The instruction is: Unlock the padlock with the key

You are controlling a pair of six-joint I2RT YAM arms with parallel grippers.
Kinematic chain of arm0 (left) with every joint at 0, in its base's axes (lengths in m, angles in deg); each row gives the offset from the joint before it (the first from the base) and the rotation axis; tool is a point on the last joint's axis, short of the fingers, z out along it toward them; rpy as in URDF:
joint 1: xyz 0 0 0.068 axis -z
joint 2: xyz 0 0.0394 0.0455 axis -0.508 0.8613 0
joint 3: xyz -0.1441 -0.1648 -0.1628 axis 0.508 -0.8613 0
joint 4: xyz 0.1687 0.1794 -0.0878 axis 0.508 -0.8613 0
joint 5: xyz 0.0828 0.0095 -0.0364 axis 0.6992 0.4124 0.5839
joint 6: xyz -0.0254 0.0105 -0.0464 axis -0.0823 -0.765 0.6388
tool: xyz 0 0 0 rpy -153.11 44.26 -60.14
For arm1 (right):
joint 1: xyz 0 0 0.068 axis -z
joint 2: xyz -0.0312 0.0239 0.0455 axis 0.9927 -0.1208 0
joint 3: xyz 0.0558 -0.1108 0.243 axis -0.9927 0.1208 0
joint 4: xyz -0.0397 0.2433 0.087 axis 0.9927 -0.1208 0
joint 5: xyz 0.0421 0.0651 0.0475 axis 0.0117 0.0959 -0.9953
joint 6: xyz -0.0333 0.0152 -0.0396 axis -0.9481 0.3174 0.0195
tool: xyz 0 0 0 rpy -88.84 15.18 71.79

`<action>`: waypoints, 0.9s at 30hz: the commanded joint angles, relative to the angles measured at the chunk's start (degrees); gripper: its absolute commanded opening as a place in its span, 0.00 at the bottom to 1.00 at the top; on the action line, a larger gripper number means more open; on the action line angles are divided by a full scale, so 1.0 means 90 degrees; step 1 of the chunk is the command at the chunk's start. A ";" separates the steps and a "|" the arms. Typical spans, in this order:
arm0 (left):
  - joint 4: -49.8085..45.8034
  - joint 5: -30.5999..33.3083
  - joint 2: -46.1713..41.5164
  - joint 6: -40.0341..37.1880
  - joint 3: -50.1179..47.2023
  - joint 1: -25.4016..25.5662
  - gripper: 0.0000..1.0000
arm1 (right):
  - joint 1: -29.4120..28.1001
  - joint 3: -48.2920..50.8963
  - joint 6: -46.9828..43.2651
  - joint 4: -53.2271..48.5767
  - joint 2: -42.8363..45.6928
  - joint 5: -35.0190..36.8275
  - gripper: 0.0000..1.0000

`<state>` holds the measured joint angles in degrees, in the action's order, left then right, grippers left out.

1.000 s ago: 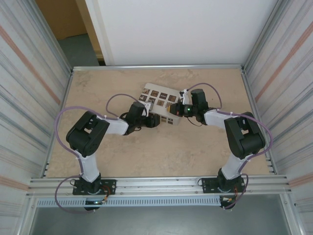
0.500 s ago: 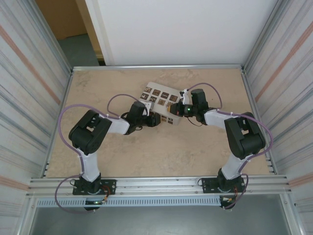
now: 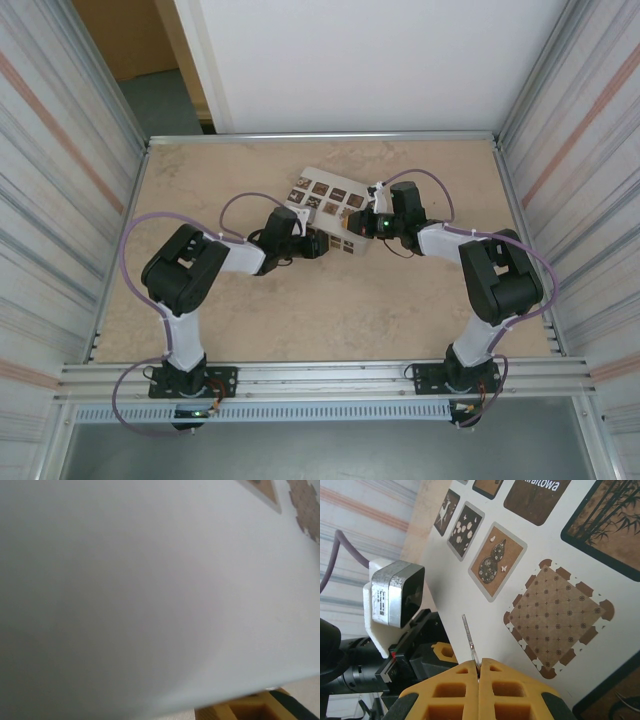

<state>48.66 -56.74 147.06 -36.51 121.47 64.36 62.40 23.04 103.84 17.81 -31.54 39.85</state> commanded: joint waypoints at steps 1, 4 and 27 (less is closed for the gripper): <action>0.0448 -0.0051 0.0136 0.0059 0.0216 0.0045 0.35 | -0.0227 0.0148 0.0029 -0.0992 -0.0078 0.0029 0.00; 0.0392 0.0036 0.0146 0.0063 0.0245 0.0094 0.36 | -0.0243 0.0104 0.0029 -0.1030 -0.0077 0.0043 0.00; -0.0167 0.0452 -0.0405 -0.0080 0.0165 0.0235 0.17 | -0.0333 -0.0063 -0.0137 -0.1456 0.0671 0.0154 0.00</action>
<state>46.60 -53.26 146.86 -36.22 122.55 65.99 60.01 22.01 103.68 10.81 -29.18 41.05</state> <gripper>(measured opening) 0.249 0.048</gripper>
